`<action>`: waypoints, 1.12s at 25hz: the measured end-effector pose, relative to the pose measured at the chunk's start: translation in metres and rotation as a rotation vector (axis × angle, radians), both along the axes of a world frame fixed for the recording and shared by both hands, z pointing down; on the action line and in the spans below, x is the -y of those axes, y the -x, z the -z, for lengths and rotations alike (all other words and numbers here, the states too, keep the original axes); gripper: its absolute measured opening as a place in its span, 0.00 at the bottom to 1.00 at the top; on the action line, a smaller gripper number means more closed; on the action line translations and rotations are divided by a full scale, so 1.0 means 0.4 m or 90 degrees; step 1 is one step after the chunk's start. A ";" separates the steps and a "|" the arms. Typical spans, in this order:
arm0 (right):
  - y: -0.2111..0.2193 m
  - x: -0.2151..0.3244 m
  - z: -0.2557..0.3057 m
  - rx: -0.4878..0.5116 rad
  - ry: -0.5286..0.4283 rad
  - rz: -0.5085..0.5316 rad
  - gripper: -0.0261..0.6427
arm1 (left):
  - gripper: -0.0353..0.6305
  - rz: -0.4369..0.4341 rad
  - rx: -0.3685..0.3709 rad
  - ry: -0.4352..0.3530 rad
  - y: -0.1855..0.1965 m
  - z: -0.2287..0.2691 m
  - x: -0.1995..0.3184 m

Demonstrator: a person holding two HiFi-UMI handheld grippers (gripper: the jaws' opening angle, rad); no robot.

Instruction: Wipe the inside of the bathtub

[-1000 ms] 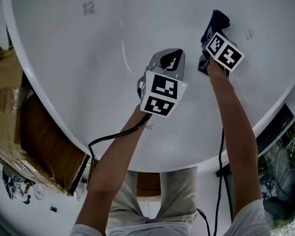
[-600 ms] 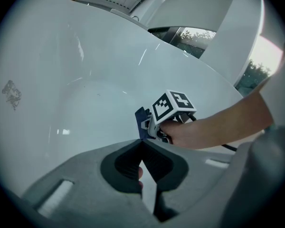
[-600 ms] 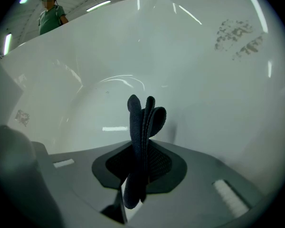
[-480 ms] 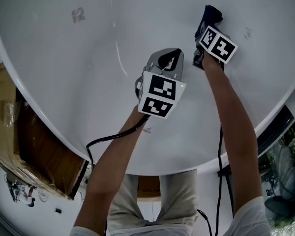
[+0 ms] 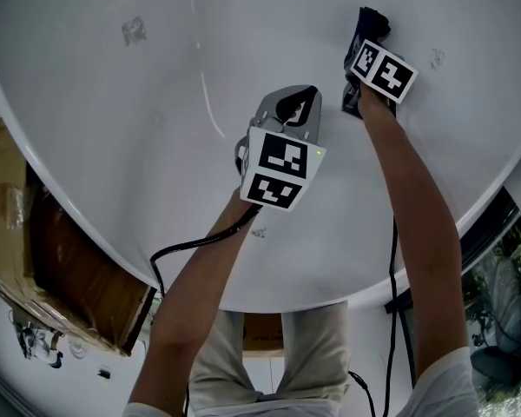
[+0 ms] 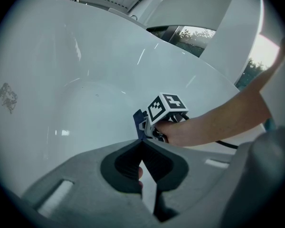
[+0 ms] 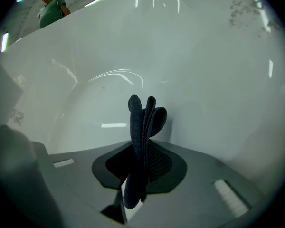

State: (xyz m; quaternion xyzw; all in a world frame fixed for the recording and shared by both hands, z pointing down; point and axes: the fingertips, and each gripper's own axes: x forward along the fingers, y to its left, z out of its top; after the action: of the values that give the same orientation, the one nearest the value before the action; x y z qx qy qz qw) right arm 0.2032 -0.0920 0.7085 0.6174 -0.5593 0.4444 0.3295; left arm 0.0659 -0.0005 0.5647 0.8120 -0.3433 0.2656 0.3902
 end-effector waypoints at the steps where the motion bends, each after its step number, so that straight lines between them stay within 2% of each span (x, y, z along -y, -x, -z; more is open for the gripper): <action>1: -0.002 0.000 -0.002 0.002 0.003 -0.005 0.13 | 0.05 -0.002 -0.001 0.000 -0.002 0.000 -0.002; 13: -0.018 0.004 -0.002 -0.003 0.018 -0.029 0.13 | 0.05 -0.020 -0.007 -0.004 -0.023 0.003 -0.018; 19: -0.039 -0.011 0.015 -0.011 0.025 -0.101 0.13 | 0.05 -0.010 -0.003 -0.010 -0.011 0.016 0.002; 25: -0.054 -0.027 0.035 -0.033 0.029 -0.119 0.13 | 0.05 -0.016 -0.009 -0.014 -0.021 0.034 -0.002; 28: -0.060 -0.033 0.052 -0.031 0.030 -0.154 0.13 | 0.05 -0.012 -0.012 -0.015 -0.021 0.042 -0.001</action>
State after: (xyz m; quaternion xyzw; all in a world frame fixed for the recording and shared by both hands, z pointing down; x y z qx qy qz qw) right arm 0.2271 -0.0788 0.6876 0.6832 -0.4617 0.4787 0.3015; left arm 0.0742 0.0000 0.5480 0.8222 -0.3347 0.2579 0.3815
